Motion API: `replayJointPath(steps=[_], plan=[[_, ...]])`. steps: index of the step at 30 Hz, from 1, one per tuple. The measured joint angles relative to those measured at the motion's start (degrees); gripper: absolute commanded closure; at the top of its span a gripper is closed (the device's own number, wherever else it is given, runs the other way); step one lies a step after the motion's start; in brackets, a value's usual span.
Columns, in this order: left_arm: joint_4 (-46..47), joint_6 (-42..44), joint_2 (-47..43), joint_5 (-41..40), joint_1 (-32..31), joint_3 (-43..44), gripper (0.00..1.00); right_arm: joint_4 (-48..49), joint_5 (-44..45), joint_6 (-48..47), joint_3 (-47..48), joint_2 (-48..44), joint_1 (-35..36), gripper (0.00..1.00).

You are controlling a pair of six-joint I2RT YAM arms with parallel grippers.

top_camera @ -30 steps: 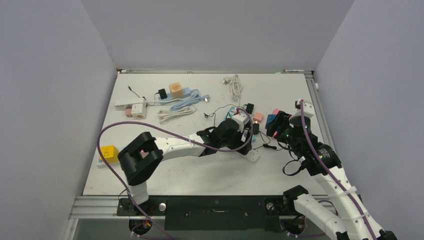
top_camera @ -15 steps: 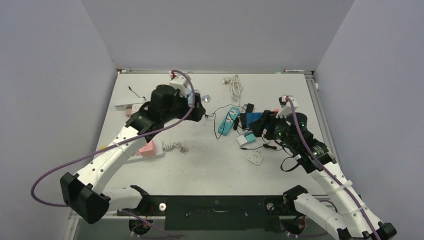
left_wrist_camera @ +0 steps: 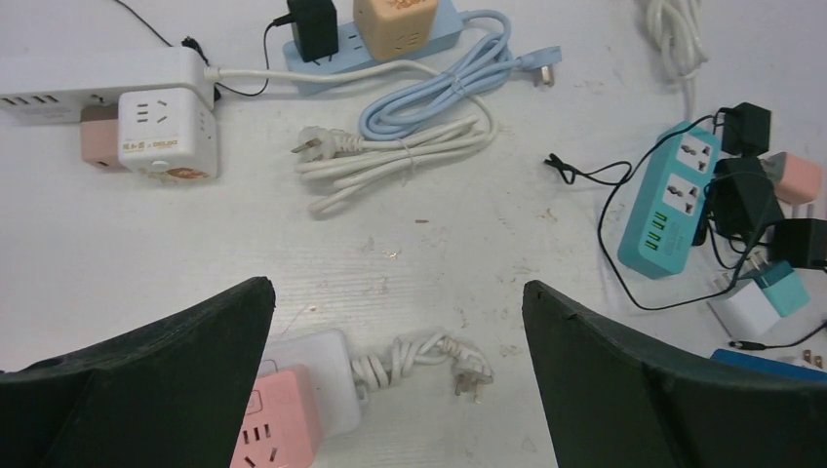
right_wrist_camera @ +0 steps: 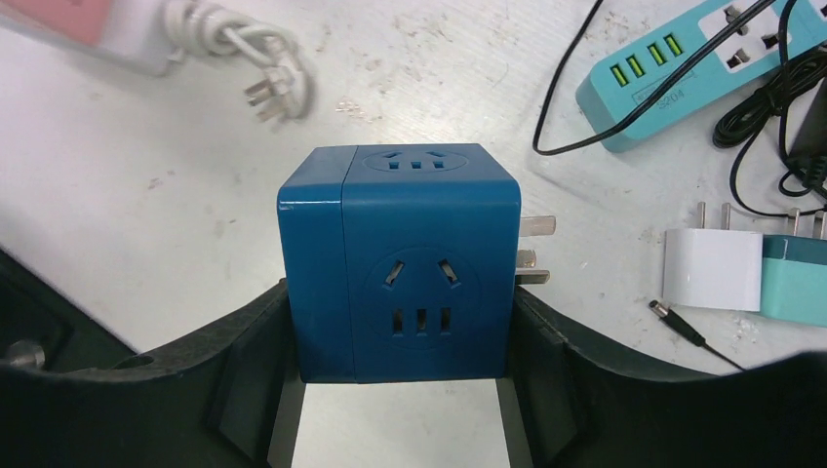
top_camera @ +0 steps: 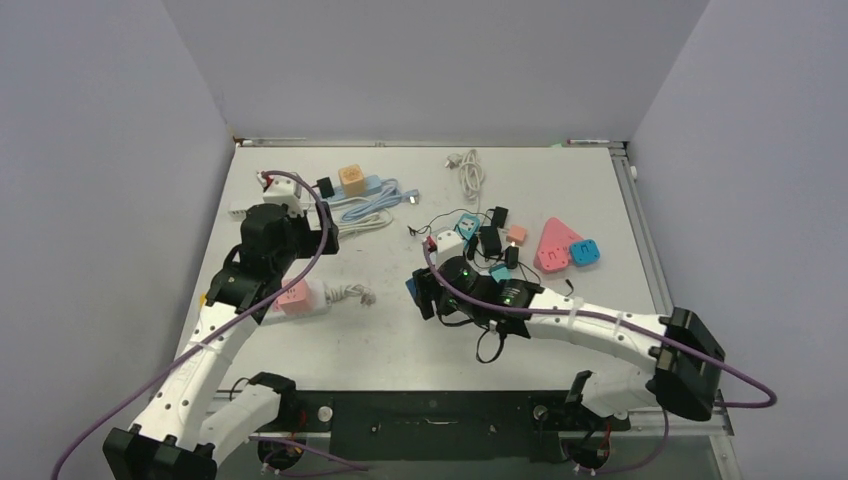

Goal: Pull the plug off the socket
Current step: Place the socket at the center of the board.

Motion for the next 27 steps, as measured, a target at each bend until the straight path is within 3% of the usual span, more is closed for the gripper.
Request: replayJointPath(steps=[10,22,27], plan=[[0.8,1.1,-0.8,-1.7,0.3,-1.6,0.04,9.7,8.9,0.0,2.8,19.1,-0.1,0.94],[1.0,1.4,-0.9,-1.7,0.3,-1.6,0.04,23.0,17.4,-1.7,2.5,27.8,-2.4,0.90],[1.0,1.5,-1.0,-1.7,0.3,-1.7,0.04,25.9,18.9,-2.4,1.7,31.2,-3.1,0.78]])
